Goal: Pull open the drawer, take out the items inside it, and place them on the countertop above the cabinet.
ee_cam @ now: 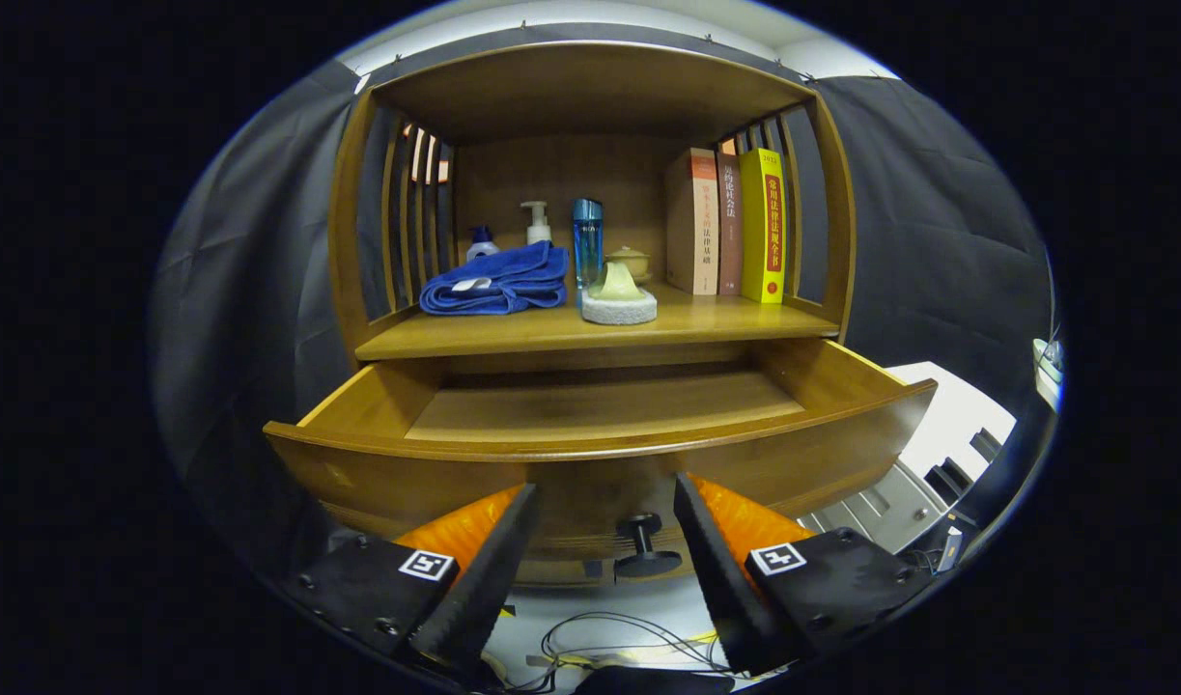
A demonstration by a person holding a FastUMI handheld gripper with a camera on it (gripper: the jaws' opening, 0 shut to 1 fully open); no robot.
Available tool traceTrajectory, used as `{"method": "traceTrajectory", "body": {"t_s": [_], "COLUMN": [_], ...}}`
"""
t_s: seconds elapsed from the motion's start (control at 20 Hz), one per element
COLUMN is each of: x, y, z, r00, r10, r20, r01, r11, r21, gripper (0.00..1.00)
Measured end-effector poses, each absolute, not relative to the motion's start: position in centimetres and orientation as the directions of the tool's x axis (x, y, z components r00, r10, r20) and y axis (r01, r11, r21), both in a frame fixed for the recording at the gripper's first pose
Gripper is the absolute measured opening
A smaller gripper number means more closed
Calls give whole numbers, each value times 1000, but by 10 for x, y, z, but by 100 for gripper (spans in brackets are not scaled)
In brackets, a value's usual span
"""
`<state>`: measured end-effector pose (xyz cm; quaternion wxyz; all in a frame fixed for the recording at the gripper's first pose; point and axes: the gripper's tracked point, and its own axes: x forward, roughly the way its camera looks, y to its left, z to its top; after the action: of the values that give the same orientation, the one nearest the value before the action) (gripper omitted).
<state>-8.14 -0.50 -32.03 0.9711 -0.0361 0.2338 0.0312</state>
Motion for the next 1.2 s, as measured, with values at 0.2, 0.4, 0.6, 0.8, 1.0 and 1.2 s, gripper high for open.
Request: {"method": "traceTrajectory", "body": {"t_s": [0.2, 0.4, 0.6, 0.8, 1.0, 1.2], "x": [-66, -51, -36, -20, -5, 5], "y": [-3, -1, 1, 4, 6, 8], "z": [-326, -331, -336, -340, -345, -351], "r00": [890, 887, 888, 885, 883, 877], "r10": [30, 28, 24, 24, 31, 32], "r20": [-455, -460, -460, -465, -468, -480], "r01": [-78, -72, -75, -75, -92, -90], "r11": [993, 994, 993, 993, 990, 991], "r21": [-87, -79, -92, -92, -109, -97], "gripper": [96, 96, 96, 96, 96, 96]}}
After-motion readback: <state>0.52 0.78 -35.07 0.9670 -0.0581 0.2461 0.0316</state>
